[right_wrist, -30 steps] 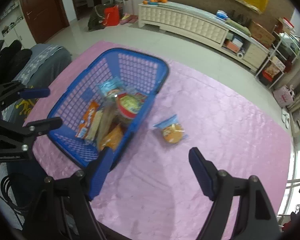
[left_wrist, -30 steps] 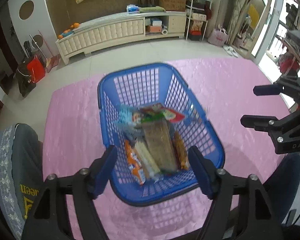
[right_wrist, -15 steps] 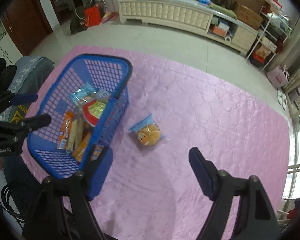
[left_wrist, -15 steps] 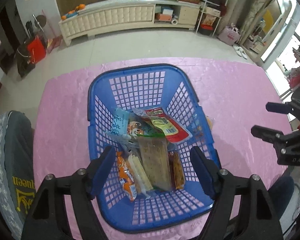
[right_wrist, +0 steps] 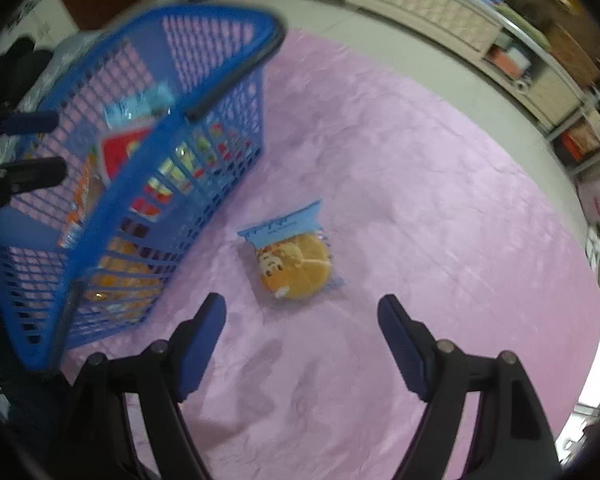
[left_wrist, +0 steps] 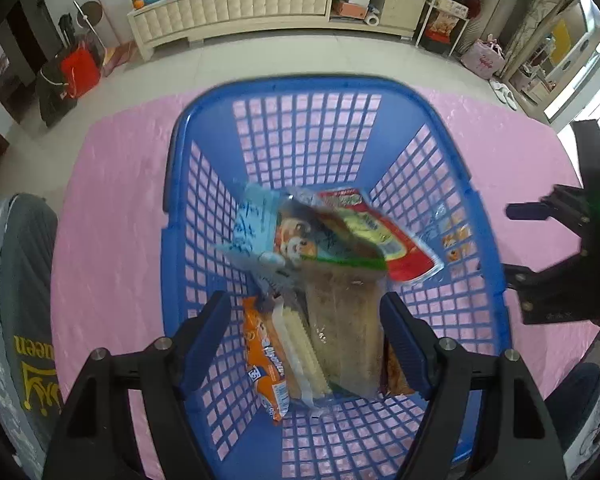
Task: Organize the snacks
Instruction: 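Move the right tool to the wrapped bun and grasp it, then lift the bun with the right tool into the basket and release it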
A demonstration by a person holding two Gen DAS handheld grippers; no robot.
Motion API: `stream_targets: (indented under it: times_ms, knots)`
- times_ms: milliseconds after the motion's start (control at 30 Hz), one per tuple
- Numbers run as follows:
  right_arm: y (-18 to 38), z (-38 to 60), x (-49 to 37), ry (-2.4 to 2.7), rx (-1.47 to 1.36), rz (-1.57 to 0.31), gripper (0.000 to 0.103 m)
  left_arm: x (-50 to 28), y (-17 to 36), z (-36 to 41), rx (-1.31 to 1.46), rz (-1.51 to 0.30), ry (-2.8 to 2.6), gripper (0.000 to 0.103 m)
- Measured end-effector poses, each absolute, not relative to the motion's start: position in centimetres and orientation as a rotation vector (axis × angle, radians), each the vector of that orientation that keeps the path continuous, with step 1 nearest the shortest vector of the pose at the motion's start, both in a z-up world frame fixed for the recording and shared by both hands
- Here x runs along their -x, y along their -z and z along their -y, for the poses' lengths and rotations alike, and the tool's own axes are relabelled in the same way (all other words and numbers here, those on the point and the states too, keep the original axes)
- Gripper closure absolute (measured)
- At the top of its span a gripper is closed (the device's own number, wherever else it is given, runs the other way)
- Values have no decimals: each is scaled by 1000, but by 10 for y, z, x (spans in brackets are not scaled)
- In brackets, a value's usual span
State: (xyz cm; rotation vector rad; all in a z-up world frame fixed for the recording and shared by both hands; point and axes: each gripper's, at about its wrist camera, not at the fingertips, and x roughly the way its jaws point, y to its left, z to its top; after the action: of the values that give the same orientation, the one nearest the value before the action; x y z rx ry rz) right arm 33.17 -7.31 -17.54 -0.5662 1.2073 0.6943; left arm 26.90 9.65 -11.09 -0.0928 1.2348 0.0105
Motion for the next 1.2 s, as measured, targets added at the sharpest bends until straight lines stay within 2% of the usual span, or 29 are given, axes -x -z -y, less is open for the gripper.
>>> stream_targets:
  times_ms: [233,467,533,567,633,700,900,1200]
  knots:
    - [211,50,-340,-696,695,-1134,21,-269,114,-87,38,-1232,-16,28]
    - [225,48,-353,-730,682,-1205,21,-275,117,-85,37,-1242,-1,28]
    - [232,48,-352,-727,708,-1219,30,-276,118,-87,47,-1243,-4,28]
    - [232,49,-351,-731,697,-1212,31,-276,119,-88,54,-1244,-3,28]
    - [231,51,-350,-741,666,-1218,44,-276,119,-88,49,-1241,-7,28]
    - [228,53,-345,-725,682,-1200,44,-279,120,-89,40,-1245,-1,28]
    - [197,74,-336,-715,551,-1206,45,-276,109,-86,52,-1219,0,28]
    - [117,101,-308,-687,469,-1119,45,-242,66,-70,41,-1139,13,28]
